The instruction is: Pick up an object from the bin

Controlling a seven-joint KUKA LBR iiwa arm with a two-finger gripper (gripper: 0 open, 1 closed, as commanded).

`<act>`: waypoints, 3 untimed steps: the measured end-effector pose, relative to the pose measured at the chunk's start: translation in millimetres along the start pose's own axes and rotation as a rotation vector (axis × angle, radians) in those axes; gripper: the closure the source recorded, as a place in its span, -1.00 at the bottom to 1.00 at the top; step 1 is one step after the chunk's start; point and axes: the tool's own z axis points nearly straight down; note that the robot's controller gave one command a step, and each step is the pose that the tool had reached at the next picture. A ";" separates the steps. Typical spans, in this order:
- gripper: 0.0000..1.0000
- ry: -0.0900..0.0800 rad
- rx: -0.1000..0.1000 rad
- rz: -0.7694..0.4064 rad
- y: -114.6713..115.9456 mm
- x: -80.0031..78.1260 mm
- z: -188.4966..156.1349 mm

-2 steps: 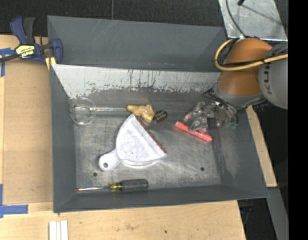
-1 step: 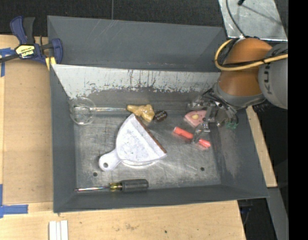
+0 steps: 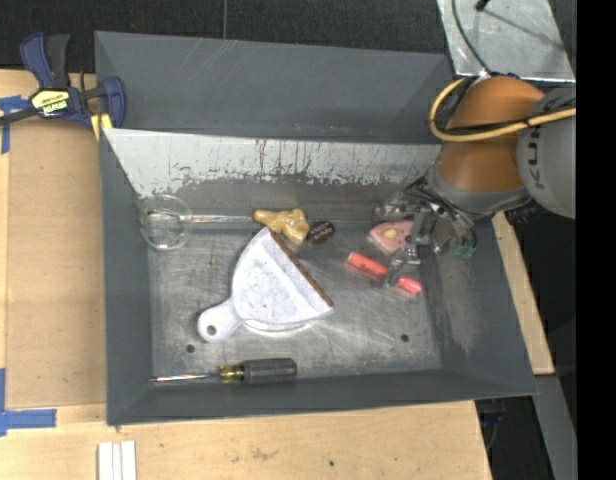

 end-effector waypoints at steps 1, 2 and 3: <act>1.00 0.002 0.000 -0.006 -2.7 6.2 13.9; 1.00 0.002 0.000 -0.006 -2.7 6.2 13.9; 1.00 0.008 -0.001 -0.021 -10.0 7.9 -36.9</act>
Offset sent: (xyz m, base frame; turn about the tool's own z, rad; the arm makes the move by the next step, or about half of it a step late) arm 0.0000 0.0000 0.0000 0.0000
